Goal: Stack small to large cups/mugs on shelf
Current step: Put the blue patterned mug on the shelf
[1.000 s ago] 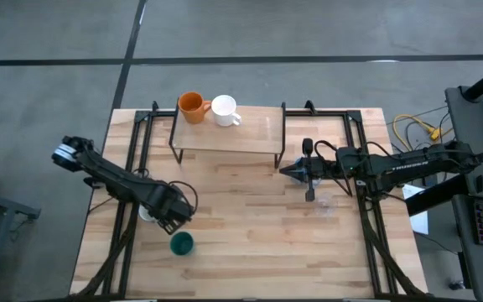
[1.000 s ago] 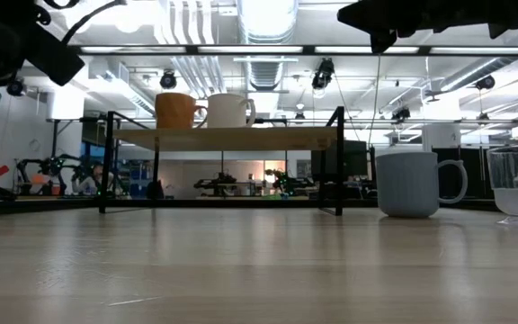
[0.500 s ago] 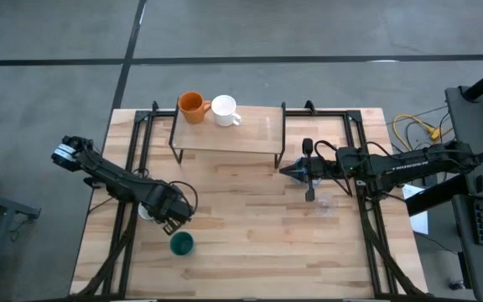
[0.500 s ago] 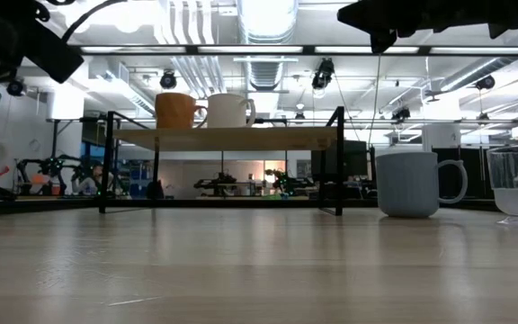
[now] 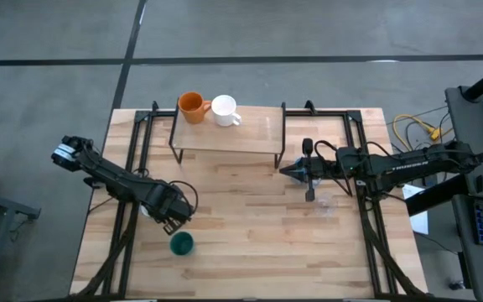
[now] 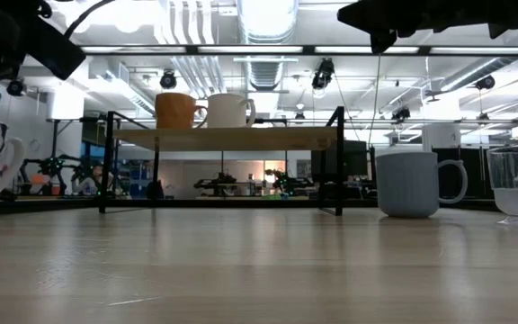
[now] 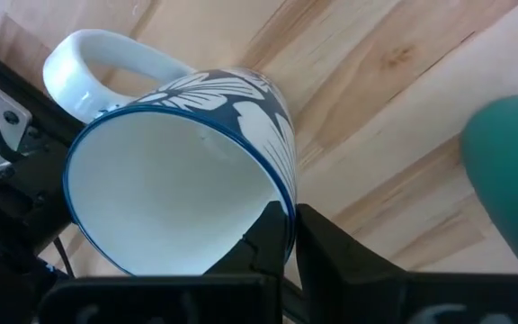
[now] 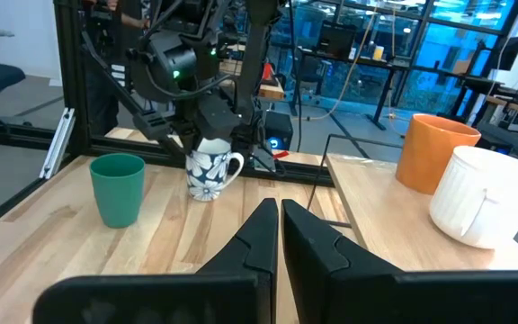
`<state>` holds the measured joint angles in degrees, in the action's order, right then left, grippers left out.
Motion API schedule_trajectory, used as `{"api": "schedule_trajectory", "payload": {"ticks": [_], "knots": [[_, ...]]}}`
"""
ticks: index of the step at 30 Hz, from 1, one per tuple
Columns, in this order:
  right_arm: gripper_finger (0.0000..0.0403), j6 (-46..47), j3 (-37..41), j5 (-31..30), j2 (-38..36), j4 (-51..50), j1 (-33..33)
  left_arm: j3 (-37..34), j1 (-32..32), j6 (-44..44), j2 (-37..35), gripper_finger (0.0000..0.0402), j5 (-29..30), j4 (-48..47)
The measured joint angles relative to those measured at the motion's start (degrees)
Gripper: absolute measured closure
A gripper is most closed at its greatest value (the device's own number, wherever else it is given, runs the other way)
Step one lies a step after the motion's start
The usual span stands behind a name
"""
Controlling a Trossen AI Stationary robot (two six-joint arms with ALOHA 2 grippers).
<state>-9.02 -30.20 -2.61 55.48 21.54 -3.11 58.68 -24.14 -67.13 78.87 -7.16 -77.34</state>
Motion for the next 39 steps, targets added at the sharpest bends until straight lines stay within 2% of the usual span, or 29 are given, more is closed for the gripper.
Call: {"api": "schedule_trajectory", "payload": {"ticks": [7, 14, 23, 30, 39], "knots": [[0.039, 0.0, 0.0, 0.0, 0.0, 0.0, 0.0, 3.5, 0.0, 0.8, 0.0, 0.0401, 0.3, -6.1], [0.039, 0.0, 0.0, 0.0, 0.0, 0.1, 0.0, 10.7, 0.0, 9.2, 0.0, 0.0401, 1.6, -7.3], [0.039, 0.0, 0.0, -0.3, 0.0, 0.2, 0.0, 24.4, 0.2, 20.7, 0.1, 0.0401, 9.9, -9.6], [0.039, 0.0, 0.0, -0.4, 0.0, 0.2, 0.0, 32.9, 3.0, 32.4, 2.9, 0.0402, 13.6, -11.3], [0.039, -0.1, 0.0, -0.4, 0.0, 0.3, 0.0, 41.7, 10.7, 57.1, 9.4, 0.0402, 13.5, -12.7]]}}
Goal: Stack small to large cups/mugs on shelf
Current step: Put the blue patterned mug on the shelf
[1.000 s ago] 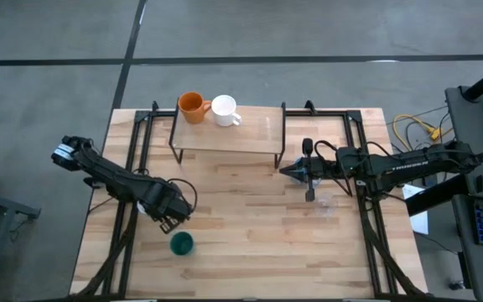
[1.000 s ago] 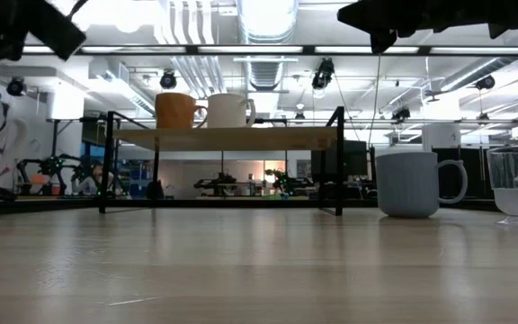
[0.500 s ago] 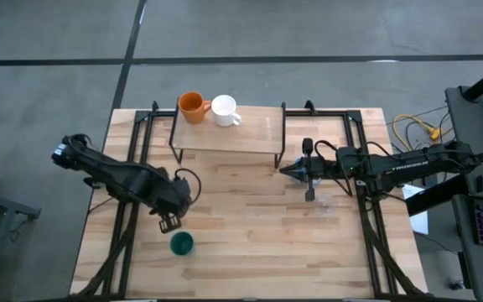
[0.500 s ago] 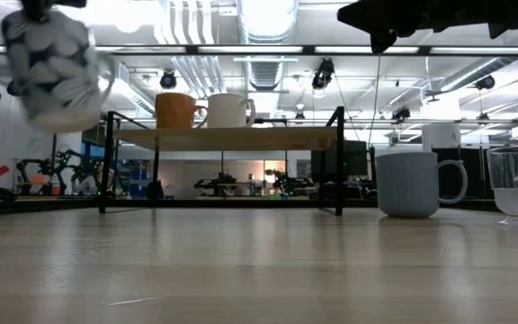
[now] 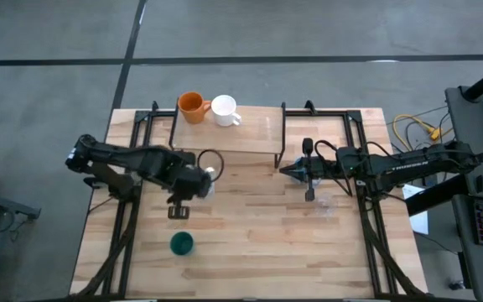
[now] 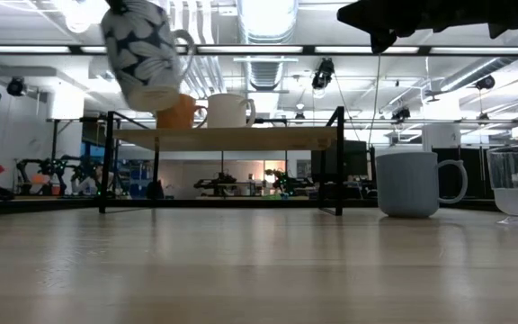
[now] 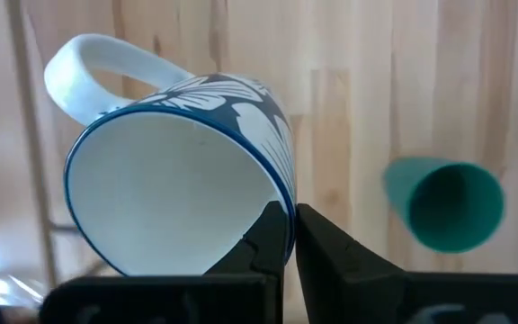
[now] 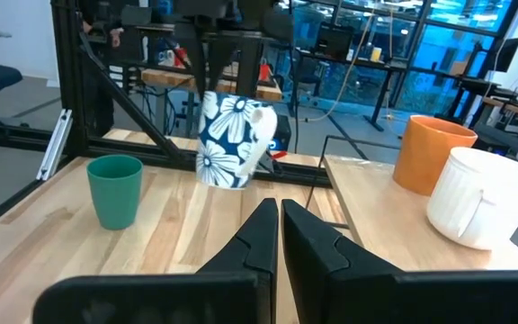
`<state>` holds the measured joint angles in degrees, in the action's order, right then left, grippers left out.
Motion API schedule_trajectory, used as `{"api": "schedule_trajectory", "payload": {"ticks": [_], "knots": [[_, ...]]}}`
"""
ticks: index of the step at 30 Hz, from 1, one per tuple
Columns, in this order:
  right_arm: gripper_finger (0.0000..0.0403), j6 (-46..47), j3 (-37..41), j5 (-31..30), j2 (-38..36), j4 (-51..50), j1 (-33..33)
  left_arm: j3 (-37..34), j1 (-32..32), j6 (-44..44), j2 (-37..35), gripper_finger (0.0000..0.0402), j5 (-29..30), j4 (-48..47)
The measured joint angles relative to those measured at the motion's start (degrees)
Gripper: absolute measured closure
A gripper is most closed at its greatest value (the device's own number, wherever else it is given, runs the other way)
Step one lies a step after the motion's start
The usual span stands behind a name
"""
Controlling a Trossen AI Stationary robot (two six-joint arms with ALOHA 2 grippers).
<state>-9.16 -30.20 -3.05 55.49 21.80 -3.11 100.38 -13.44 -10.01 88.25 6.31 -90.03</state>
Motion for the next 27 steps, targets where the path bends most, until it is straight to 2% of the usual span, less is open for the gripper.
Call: {"api": "schedule_trajectory", "payload": {"ticks": [7, 19, 27], "knots": [[0.039, 0.0, 0.0, 0.0, 0.0, 0.0, 0.0, 4.8, 6.7, 13.5, 2.6, 0.0401, 0.6, -0.1], [0.039, -0.1, 0.0, 0.0, 0.0, 0.3, 0.0, 6.2, 12.7, 24.7, 1.2, 0.0401, 13.7, 0.0], [0.039, -0.3, 0.0, 0.0, 0.0, 0.3, 0.0, 5.7, 15.6, 32.9, 1.1, 0.0401, 14.2, 0.0]]}}
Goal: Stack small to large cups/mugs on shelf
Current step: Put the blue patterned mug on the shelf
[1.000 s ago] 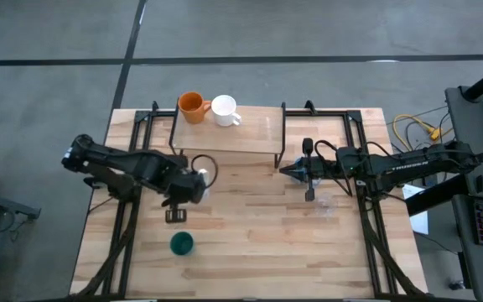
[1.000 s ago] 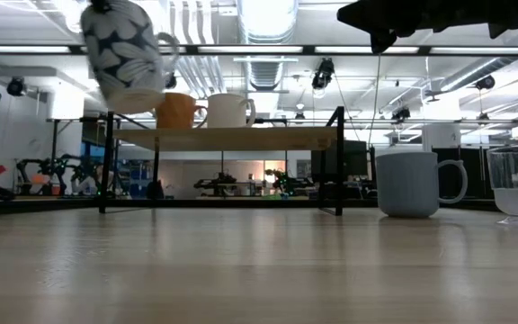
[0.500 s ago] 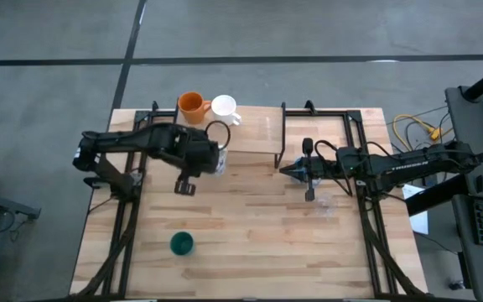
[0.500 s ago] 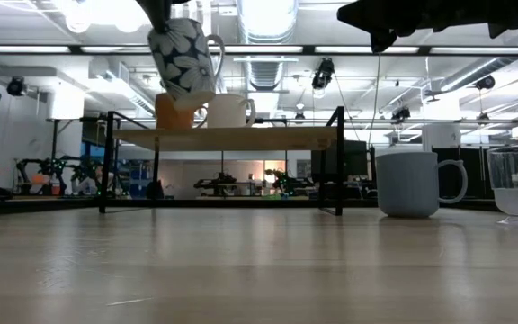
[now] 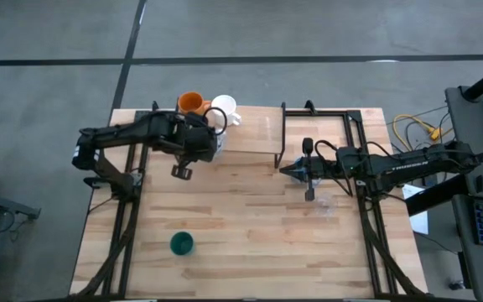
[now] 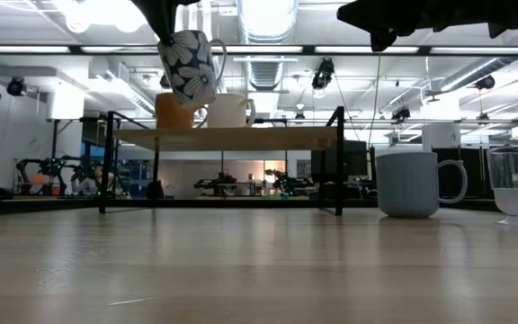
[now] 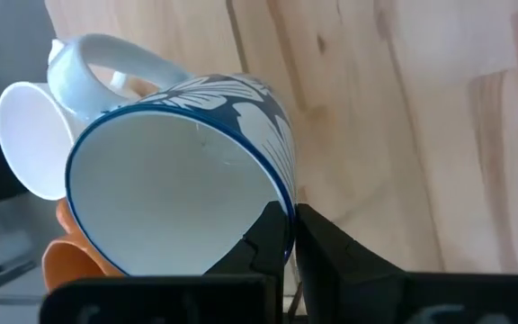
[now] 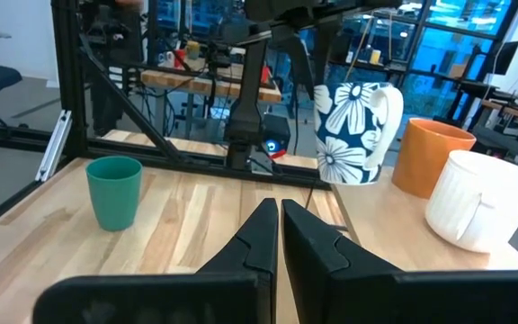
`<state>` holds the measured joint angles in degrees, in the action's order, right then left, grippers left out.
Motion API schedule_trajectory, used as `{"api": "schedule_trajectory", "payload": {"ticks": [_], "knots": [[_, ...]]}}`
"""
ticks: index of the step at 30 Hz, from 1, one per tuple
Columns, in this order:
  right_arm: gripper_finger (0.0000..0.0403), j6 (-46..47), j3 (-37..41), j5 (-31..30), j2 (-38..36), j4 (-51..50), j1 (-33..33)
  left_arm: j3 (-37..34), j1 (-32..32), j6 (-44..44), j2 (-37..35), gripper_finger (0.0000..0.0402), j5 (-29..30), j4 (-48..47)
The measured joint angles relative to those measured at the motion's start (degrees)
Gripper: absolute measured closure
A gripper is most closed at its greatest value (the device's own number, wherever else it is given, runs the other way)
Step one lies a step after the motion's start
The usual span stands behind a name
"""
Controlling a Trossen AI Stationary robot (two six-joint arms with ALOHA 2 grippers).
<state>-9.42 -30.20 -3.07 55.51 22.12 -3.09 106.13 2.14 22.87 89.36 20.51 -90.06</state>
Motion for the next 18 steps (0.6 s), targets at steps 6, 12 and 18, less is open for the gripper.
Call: {"api": "schedule_trajectory", "payload": {"ticks": [6, 12, 18], "knots": [[0.039, 0.0, 0.0, 0.0, 0.0, 0.0, 0.0, -0.4, 2.2, 1.1, -0.6, 0.0401, 0.3, 0.0], [0.039, -0.2, 0.0, 0.0, 0.0, 0.0, 0.0, -0.7, 3.5, 1.6, -1.2, 0.0401, 0.5, 0.0], [0.039, -0.2, 0.0, 0.0, 0.0, 0.1, 0.0, -1.3, 3.9, 1.7, -1.2, 0.0401, 0.5, 0.0]]}}
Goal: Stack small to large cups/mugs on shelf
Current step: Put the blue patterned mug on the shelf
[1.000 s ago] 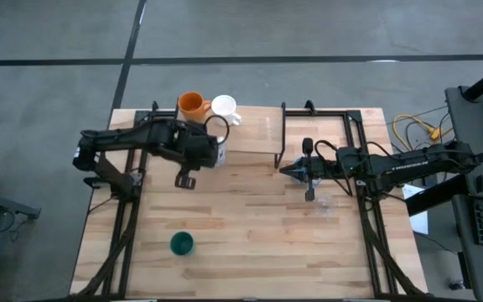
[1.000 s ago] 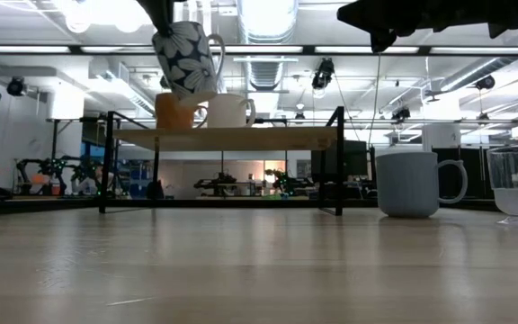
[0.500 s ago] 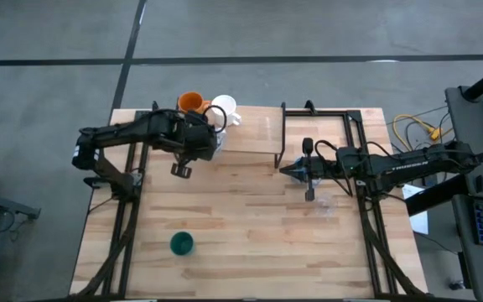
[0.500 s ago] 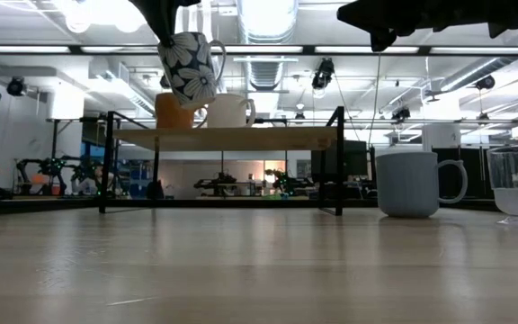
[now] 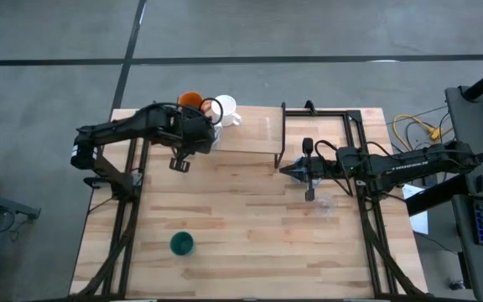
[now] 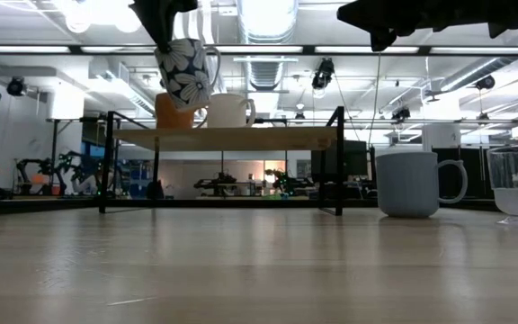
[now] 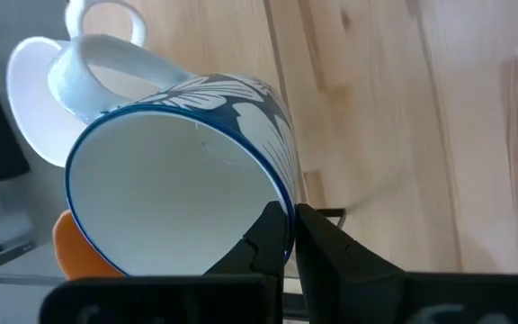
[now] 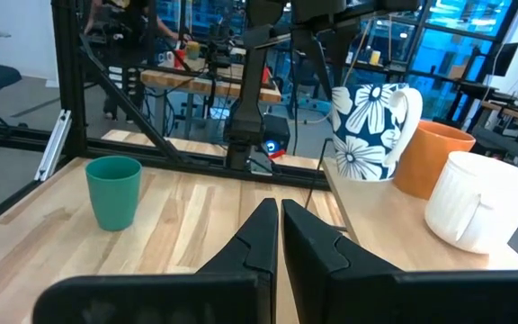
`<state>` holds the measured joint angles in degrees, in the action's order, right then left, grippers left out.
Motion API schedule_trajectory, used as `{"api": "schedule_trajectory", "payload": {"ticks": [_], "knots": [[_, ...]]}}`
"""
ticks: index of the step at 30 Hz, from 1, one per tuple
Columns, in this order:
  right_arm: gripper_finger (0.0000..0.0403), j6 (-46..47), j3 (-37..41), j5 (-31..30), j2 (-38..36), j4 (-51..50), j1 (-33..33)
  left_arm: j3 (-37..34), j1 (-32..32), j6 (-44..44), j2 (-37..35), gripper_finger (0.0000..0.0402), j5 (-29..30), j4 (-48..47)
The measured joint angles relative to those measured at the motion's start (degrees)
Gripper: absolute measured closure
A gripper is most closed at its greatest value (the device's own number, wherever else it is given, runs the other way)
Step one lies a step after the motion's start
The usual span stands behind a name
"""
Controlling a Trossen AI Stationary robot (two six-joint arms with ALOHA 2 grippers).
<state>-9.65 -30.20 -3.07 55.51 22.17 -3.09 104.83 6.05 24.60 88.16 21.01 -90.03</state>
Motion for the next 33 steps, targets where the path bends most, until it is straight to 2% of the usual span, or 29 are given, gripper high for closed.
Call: {"api": "schedule_trajectory", "payload": {"ticks": [24, 33], "knots": [[0.039, -0.4, 0.0, 0.0, 0.0, 0.0, 0.0, -0.3, 1.1, -0.6, 0.2, 0.0401, -0.2, 0.0], [0.039, -0.5, 0.0, 0.0, 0.0, 0.0, 0.0, -4.0, 1.5, -1.3, 0.2, 0.0401, 1.3, 0.0]]}}
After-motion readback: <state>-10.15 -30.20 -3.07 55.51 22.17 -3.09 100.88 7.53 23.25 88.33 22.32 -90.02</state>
